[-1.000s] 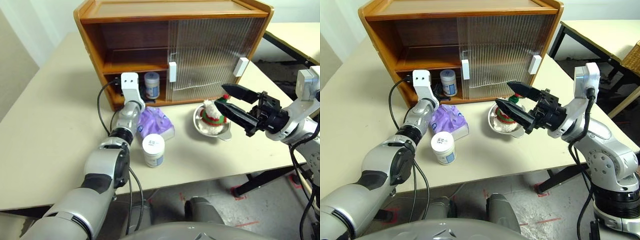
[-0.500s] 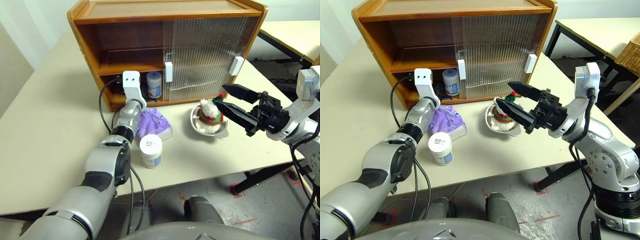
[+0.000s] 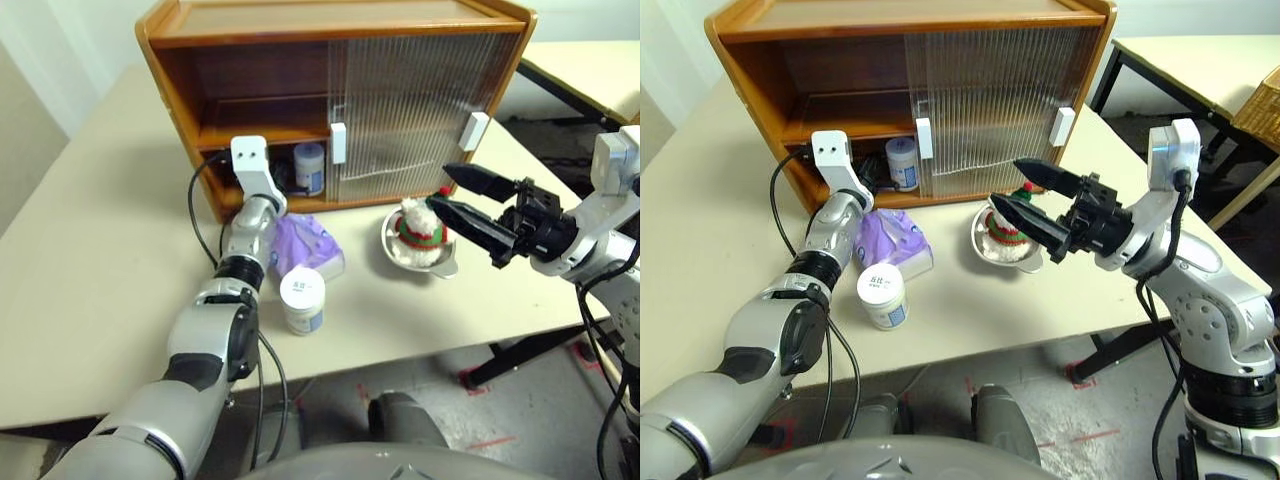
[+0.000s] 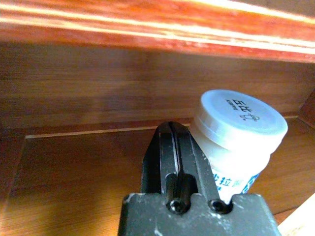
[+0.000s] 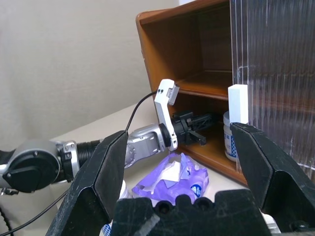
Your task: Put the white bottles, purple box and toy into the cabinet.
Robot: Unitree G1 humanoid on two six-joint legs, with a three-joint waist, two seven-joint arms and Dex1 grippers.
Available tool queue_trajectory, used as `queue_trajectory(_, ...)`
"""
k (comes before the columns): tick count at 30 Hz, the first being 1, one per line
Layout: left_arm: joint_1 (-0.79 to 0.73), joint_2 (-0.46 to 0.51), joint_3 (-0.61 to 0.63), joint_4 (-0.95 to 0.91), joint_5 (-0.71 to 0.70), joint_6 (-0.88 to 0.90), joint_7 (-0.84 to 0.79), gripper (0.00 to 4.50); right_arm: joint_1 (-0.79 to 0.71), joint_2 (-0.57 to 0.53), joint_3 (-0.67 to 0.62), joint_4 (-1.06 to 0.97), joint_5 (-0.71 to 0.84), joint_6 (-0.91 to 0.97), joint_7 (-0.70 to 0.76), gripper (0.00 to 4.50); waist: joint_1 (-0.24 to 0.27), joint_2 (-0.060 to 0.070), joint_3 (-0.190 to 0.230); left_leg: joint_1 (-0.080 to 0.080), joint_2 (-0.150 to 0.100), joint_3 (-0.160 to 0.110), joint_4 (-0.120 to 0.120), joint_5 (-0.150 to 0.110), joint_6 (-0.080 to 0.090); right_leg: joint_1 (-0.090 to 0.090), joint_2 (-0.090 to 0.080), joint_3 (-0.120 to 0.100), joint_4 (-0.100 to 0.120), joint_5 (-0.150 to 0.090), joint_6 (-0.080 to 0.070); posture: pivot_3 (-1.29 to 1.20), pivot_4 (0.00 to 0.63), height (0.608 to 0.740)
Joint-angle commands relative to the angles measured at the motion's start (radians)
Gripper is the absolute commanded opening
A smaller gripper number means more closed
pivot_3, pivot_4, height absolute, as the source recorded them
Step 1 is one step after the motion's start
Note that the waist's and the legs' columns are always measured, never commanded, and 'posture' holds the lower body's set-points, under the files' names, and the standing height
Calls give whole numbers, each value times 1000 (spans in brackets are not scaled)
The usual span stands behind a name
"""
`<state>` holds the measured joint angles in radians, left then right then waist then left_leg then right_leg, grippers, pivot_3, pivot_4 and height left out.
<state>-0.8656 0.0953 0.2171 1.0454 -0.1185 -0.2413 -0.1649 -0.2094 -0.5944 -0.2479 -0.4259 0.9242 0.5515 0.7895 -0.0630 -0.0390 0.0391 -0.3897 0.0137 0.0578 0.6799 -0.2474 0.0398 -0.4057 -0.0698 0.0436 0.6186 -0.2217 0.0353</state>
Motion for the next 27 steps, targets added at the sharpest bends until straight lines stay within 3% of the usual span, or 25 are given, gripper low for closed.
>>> queue_trajectory(1, 45, -5, -7, -86, -16, 41, -10, 36, -4, 3, 9, 10, -9, -8, 10, 4500, 1, 0, 0, 0, 0, 0, 0, 0, 0, 0, 0, 0, 0, 0, 0, -76, 0, 740)
queue_trajectory(10, 210, 14, -48, -452, -64, 247, -105, 36, -8, 13, 14, 15, -15, -5, 17, 4500, 1, 0, 0, 0, 0, 0, 0, 0, 0, 0, 0, 1, 0, 0, 0, -58, 0, 740)
queue_trajectory(14, 279, 58, -82, -636, -139, 395, -255, 36, -12, 15, 16, 21, -16, -4, 20, 4500, 0, 0, 0, 0, 0, 0, 0, 0, 0, 0, 0, 1, 1, 0, -1, -46, 0, 740)
queue_trajectory(17, 312, 103, -85, -722, -180, 455, -328, 974, -17, 17, 21, 30, -20, -6, 25, 4500, 2, 0, 0, 1, 0, 0, 0, 0, 0, 0, 1, 1, 1, 0, -1, -40, 0, 740)
queue_trajectory(26, 371, 298, -32, -789, -309, 490, -600, 4491, -41, 22, 36, 56, -25, -12, 37, 4500, 3, 1, 0, 2, 1, 0, 0, 0, 0, -1, 1, 1, 2, -1, -3, -12, 0, 740)
queue_trajectory(27, 376, 316, -25, -788, -317, 480, -628, 4491, -43, 21, 36, 59, -25, -12, 40, 4500, 2, 1, 0, 2, 1, 0, 0, 0, 0, -1, 1, 1, 2, -1, -3, -11, 0, 740)
